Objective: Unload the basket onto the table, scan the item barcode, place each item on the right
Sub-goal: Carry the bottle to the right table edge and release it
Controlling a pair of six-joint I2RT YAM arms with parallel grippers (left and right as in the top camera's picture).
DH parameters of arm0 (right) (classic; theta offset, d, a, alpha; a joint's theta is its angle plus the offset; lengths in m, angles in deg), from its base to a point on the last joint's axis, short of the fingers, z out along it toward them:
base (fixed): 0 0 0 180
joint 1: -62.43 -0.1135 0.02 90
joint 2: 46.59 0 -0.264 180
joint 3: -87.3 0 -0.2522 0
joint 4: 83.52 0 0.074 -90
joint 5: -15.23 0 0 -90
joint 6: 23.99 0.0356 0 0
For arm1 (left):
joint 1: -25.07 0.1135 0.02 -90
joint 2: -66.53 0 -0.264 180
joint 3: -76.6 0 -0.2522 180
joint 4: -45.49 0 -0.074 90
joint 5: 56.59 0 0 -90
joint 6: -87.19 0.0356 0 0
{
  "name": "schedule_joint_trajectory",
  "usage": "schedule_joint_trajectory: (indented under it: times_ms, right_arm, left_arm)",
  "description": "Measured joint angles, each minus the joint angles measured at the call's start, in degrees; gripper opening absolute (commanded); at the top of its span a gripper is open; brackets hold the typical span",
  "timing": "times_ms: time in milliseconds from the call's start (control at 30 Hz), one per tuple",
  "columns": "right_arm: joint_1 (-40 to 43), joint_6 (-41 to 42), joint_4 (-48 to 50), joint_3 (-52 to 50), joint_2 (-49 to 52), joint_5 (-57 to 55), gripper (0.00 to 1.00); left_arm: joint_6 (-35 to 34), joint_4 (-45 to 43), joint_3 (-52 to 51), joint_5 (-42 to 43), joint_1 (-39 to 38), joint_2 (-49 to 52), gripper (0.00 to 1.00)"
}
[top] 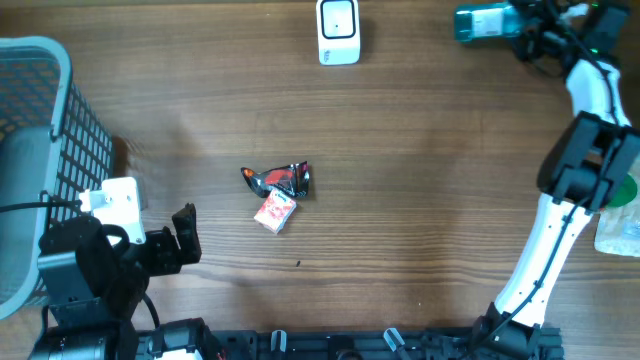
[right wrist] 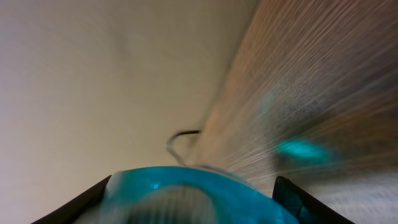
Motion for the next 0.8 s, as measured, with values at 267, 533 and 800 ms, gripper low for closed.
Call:
schedule_joint_trajectory:
  times_ms: [267, 533, 800]
  right_arm:
    - [-3.67, -15.76, -20.50, 0.46, -4.66, -12.90, 0.12]
    - [-3.15, -26.53, -50.82, 0.20, -25.44, -49.83, 0.26]
    - [-0.17, -27.41, -64.59, -3.54, -31.74, -81.18, 0.29]
  left_arm:
    - [-0.02, 0.02, 0.00, 0.00, 0.00, 0.00, 1.00]
    - [0.00, 0.00, 0.00, 0.00, 0.00, 0.00, 1.00]
    - [0.00, -0.02, 0.02, 0.00, 0.00, 0.00, 1.00]
